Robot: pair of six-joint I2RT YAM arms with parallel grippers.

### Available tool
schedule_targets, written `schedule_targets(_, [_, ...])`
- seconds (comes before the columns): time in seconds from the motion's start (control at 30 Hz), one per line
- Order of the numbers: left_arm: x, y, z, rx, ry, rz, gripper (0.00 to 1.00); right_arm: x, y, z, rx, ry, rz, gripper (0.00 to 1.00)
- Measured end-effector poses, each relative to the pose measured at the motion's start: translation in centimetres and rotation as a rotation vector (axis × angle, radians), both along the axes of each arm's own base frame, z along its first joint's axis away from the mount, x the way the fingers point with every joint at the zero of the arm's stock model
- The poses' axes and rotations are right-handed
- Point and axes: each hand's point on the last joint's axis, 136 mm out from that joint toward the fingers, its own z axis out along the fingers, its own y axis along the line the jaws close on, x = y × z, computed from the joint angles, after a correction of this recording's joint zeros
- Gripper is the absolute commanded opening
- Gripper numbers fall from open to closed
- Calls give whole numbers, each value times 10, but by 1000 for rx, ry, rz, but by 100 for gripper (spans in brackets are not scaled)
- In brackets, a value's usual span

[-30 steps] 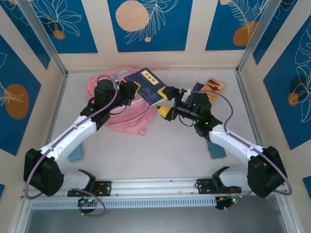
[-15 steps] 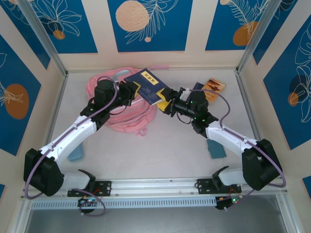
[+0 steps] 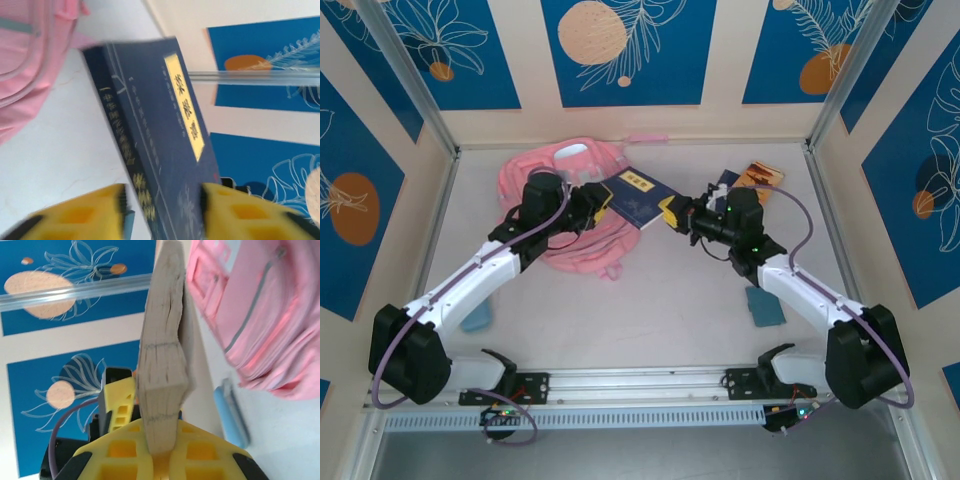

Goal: Pack the student bag

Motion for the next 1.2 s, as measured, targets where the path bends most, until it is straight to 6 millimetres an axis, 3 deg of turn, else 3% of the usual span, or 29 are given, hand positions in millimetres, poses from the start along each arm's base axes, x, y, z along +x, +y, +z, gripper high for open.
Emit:
schedule_targets(0.07, [-4, 7, -16, 91, 11, -8, 76, 3, -16, -6, -60, -20, -26, 0])
schedule_targets(0.2, [-9, 25, -48, 351, 30, -66, 81, 2, -47, -15, -200, -76, -63, 0])
schedule_targets(0.3, [-2, 32, -57, 556, 9, -164, 83, -5, -66, -23, -303, -104, -66, 0])
schedule_targets(0.5, [27, 31, -69, 912, -74, -445, 73, -11, -94, -42, -434, -90, -71, 0])
schedule_targets(0.77, [34, 44, -126, 1216, -33, -835, 72, -16, -101, -53, -468, -57, -63, 0])
schedule_targets(0.97, [42, 52, -142, 1324, -22, -958, 62, -17, -102, -53, -468, -52, -62, 0])
schedule_targets(1.2, [51, 55, -165, 1380, 10, -1044, 62, -23, -100, -48, -465, -64, -58, 0])
